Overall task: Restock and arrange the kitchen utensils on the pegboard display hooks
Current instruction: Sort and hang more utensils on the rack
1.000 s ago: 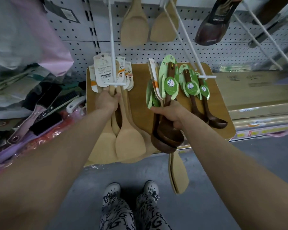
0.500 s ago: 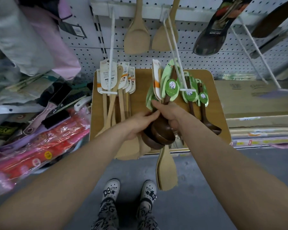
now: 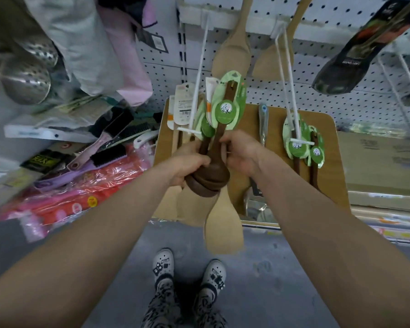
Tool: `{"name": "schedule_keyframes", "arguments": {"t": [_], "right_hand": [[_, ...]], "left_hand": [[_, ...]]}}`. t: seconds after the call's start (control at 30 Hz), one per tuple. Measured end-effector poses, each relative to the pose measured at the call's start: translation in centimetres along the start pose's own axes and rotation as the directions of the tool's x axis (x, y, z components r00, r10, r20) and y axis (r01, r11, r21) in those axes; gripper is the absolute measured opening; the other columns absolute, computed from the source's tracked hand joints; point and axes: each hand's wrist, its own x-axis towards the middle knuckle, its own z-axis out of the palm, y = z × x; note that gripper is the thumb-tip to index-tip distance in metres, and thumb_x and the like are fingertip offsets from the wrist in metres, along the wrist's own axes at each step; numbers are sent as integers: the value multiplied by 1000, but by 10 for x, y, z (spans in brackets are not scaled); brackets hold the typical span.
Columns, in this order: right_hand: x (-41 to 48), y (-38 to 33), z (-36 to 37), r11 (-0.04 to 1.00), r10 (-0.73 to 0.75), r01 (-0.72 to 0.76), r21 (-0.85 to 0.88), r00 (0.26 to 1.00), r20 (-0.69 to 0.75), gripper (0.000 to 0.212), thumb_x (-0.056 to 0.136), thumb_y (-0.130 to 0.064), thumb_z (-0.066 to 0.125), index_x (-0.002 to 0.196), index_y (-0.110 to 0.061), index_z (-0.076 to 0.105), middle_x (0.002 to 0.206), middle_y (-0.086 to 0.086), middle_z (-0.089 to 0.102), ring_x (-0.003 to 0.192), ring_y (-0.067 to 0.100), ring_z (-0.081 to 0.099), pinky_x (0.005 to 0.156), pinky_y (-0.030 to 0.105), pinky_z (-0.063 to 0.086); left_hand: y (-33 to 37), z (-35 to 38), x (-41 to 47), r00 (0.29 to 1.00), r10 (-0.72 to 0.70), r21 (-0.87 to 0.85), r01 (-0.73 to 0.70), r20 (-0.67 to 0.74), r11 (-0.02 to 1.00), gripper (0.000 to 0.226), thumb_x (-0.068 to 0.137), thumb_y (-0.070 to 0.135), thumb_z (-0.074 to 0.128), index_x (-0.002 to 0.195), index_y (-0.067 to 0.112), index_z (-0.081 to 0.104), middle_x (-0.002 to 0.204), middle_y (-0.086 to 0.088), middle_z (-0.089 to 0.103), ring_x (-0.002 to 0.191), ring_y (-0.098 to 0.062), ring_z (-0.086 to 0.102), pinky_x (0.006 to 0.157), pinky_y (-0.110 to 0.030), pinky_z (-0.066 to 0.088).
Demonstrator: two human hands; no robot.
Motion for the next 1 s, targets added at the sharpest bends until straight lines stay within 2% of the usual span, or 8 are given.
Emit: {"name": "schedule_keyframes", "arguments": {"t": [0.13, 0.33, 0.47, 0.57, 0.7, 0.77, 0.83, 1.0], "right_hand": [[6, 4, 18, 998, -48, 50, -49, 997, 56, 28, 98, 7, 40, 109, 2, 66, 95, 12, 70, 79, 19, 69, 59, 26, 59], [23, 6, 41, 986, -156, 149, -75, 983, -97, 39, 92, 15, 52, 129, 5, 55, 109, 18, 65, 66, 15, 57, 44, 17, 52], [45, 10, 48, 964, -220, 184, -191, 957, -189, 37, 92, 13, 52, 128, 5, 55, 76, 5, 56, 61, 13, 51, 37, 13, 40], [54, 12, 47, 920, -264, 183, -346, 943, -203, 26, 97, 2, 49, 118, -11, 57, 75, -2, 49, 66, 11, 49, 53, 14, 42], [60, 20, 44, 852, -399, 212, -479, 856, -330, 18, 93, -16, 59, 110, -21, 59, 103, 5, 61, 93, 22, 60, 86, 32, 52], [51, 25, 44, 871, -383, 217, -440, 861, -334, 4, 92, -20, 61, 96, -19, 61, 99, 2, 64, 91, 20, 61, 87, 33, 53], [40, 32, 41, 892, -323, 209, -401, 915, -241, 9, 92, -24, 63, 88, -17, 65, 90, 3, 67, 86, 20, 63, 77, 31, 52], [22, 35, 10, 931, -285, 234, -281, 945, -160, 20, 92, -20, 68, 107, -7, 71, 96, 7, 68, 88, 18, 63, 86, 30, 53]], "left_hand": [[-5, -33, 3, 998, 28, -59, -31, -52, 998, 43, 78, -13, 49, 114, 7, 62, 109, -17, 69, 102, -31, 65, 92, -39, 51], [-24, -74, 4, 995, 41, -96, -50, -94, 994, 46, 80, -18, 43, 112, 10, 61, 91, -5, 68, 80, -15, 65, 70, -20, 52], [-37, -92, 9, 995, 47, -111, -57, -84, 992, 49, 79, -21, 44, 112, 11, 61, 89, -2, 69, 75, -10, 66, 63, -16, 50], [-42, -98, 13, 998, 22, -110, -29, -67, 994, 47, 79, -18, 48, 110, 14, 64, 96, -3, 72, 86, -17, 67, 72, -21, 52], [-40, -91, 16, 1000, 7, -102, -10, -26, 995, 46, 80, -18, 52, 119, 4, 60, 109, -14, 70, 98, -26, 67, 83, -28, 54], [-36, -82, 17, 1000, 13, -92, -15, -19, 996, 43, 80, -17, 53, 119, 2, 60, 110, -16, 69, 99, -28, 67, 86, -32, 53], [-28, -67, 17, 1000, 18, -93, -17, 5, 996, 41, 82, -14, 54, 118, 5, 61, 108, -14, 70, 96, -25, 67, 81, -28, 53], [-13, -18, 13, 998, 1, -107, 6, 66, 994, 37, 85, -7, 56, 116, 11, 64, 107, -14, 70, 94, -24, 66, 79, -27, 51]]}}
